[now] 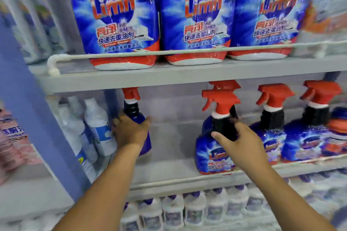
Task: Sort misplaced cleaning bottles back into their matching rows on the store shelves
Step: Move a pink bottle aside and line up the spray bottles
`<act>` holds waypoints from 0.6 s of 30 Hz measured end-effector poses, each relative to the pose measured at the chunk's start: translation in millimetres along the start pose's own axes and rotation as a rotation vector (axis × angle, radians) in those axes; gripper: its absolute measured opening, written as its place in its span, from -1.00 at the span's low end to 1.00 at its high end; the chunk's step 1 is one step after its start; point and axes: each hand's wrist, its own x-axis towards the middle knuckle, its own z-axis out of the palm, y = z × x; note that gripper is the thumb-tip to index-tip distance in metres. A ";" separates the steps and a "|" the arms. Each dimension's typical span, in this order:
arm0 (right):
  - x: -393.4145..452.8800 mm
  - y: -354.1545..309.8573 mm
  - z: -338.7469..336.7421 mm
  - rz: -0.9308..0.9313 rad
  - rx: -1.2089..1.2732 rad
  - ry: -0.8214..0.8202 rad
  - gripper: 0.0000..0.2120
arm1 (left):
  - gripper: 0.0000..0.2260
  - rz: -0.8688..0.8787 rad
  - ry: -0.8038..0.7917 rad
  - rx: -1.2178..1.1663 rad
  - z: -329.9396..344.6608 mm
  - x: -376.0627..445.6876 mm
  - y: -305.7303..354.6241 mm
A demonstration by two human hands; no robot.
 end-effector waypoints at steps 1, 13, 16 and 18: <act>-1.1 -0.4 4.5 -0.028 0.011 -0.011 -0.62 | -0.22 0.009 -0.015 0.013 0.1 1.1 1.0; 8.0 -28.6 56.3 -0.141 0.126 -0.124 -0.59 | -0.42 0.197 -0.397 -0.008 -52.3 -40.8 -23.9; 14.2 -36.7 65.0 -0.142 0.093 -0.106 -0.57 | -0.44 0.254 -0.392 -0.047 -67.9 -43.3 -36.5; 16.1 -40.2 70.8 -0.149 0.088 -0.088 -0.54 | -0.45 0.266 -0.410 -0.079 -74.3 -45.0 -45.2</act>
